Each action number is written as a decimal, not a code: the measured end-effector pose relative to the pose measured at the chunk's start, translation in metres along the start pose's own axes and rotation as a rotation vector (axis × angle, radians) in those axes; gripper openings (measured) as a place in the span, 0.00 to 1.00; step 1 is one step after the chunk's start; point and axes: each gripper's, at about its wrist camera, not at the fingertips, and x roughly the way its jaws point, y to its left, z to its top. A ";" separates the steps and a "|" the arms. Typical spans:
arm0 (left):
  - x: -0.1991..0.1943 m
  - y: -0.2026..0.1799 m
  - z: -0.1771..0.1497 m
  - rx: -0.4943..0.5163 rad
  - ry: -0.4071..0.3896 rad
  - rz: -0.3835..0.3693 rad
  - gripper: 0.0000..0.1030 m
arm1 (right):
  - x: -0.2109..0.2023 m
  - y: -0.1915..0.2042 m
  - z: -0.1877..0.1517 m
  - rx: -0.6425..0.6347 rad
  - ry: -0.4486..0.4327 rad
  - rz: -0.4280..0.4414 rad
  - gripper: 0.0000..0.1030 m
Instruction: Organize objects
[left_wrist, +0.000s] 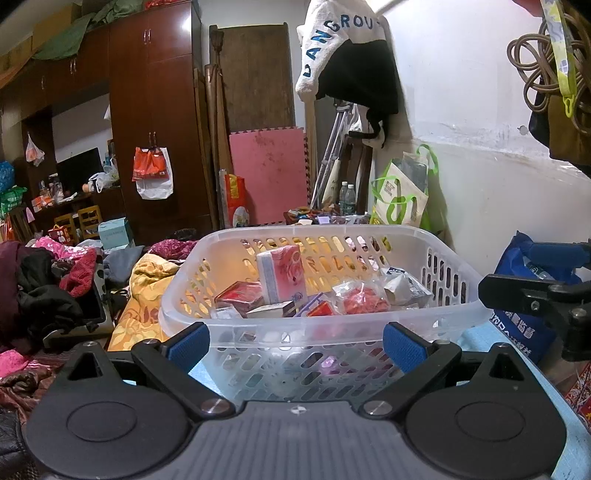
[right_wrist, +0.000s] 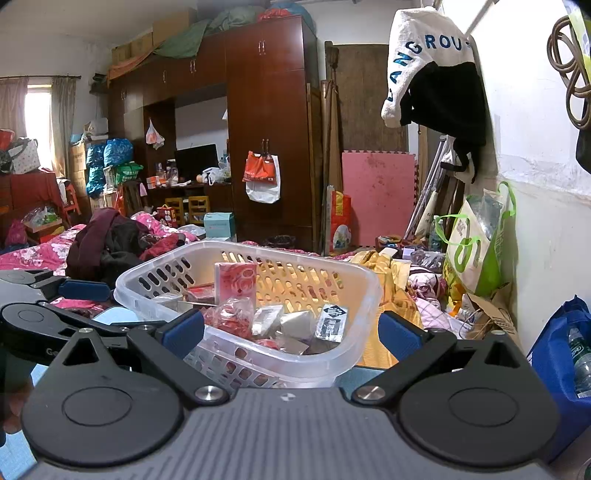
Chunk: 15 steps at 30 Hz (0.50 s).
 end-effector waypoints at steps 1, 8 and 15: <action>0.000 0.000 0.000 0.000 0.001 -0.001 0.98 | 0.000 0.000 -0.001 -0.001 0.000 -0.001 1.00; 0.001 -0.001 0.000 -0.001 0.003 0.001 0.98 | 0.000 0.000 -0.002 -0.007 0.003 -0.003 1.00; 0.004 0.000 0.002 -0.009 0.009 0.000 0.98 | 0.000 0.000 0.000 -0.003 0.004 -0.001 1.00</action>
